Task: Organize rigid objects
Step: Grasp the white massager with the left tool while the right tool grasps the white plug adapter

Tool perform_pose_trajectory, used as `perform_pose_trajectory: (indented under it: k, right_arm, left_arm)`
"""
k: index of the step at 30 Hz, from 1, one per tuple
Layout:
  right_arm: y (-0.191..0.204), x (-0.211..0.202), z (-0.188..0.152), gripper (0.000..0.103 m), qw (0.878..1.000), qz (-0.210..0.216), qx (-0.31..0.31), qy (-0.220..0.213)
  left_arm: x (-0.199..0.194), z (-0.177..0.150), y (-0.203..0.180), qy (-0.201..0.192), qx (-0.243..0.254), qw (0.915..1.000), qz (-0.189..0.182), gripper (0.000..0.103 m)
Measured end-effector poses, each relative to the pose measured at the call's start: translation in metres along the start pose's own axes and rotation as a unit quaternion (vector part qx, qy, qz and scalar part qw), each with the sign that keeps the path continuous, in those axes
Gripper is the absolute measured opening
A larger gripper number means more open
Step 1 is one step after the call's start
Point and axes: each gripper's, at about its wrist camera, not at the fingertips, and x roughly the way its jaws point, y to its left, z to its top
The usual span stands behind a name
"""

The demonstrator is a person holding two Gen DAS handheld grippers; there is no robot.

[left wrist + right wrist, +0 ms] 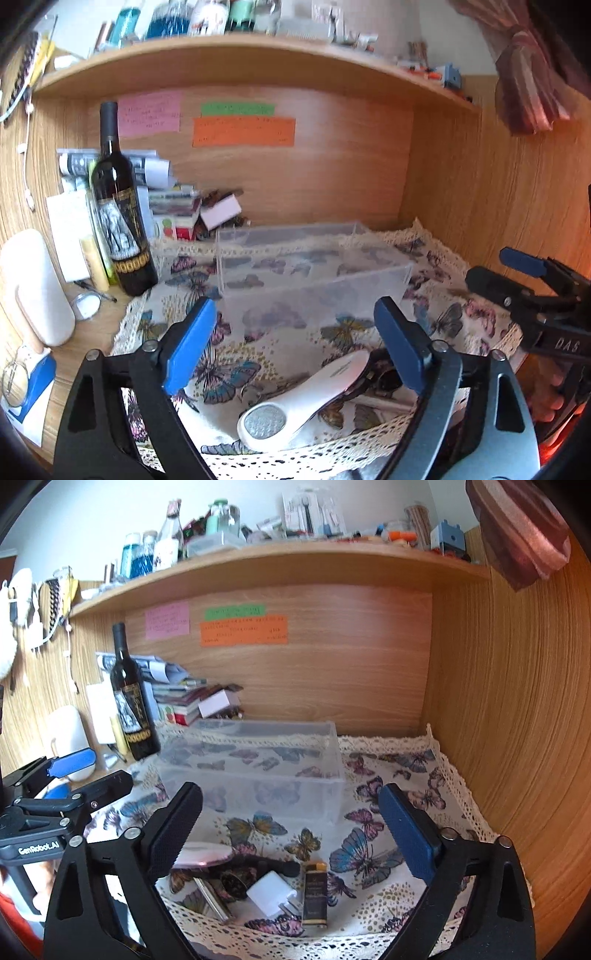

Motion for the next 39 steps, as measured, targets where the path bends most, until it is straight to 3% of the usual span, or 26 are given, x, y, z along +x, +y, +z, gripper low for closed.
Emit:
perform_pose_trajectory:
  k: [5, 15, 17, 20, 23, 28, 34, 39]
  right_arm:
    - [-0.007, 0.018, -0.015, 0.078, 0.999, -0.005, 0.001, 0.046]
    - [-0.011, 0.048, -0.052, 0.074, 0.99, 0.032, 0.035, 0.134]
    - [-0.009, 0.053, -0.057, 0.064, 0.988, 0.039, 0.035, 0.145]
    - [-0.005, 0.06, -0.062, 0.055, 0.985, 0.053, 0.036, 0.159]
    - [-0.002, 0.064, -0.065, 0.049, 0.984, 0.063, 0.035, 0.165]
    - [0.0, 0.072, -0.068, 0.049, 0.982, 0.069, 0.033, 0.174]
    - [-0.001, 0.079, -0.071, 0.048, 0.981, 0.07, 0.044, 0.178]
    - [-0.005, 0.072, -0.068, 0.047, 0.984, 0.065, 0.046, 0.161]
  left_arm:
    - [0.026, -0.02, 0.009, 0.064, 0.001, 0.9978, -0.016, 0.081]
    - [0.066, -0.048, 0.002, 0.152, 0.019, 0.9858, -0.07, 0.079]
    - [0.068, -0.05, 0.0, 0.156, 0.019, 0.9847, -0.075, 0.074]
    - [0.068, -0.052, -0.001, 0.162, 0.019, 0.9836, -0.075, 0.064]
    - [0.064, -0.055, 0.001, 0.165, 0.017, 0.983, -0.079, 0.06]
    - [0.059, -0.062, 0.001, 0.169, 0.024, 0.9823, -0.077, 0.06]
    - [0.068, -0.066, 0.004, 0.172, 0.001, 0.9827, -0.068, 0.039]
    - [0.061, -0.063, 0.005, 0.162, -0.008, 0.9844, -0.068, 0.039]
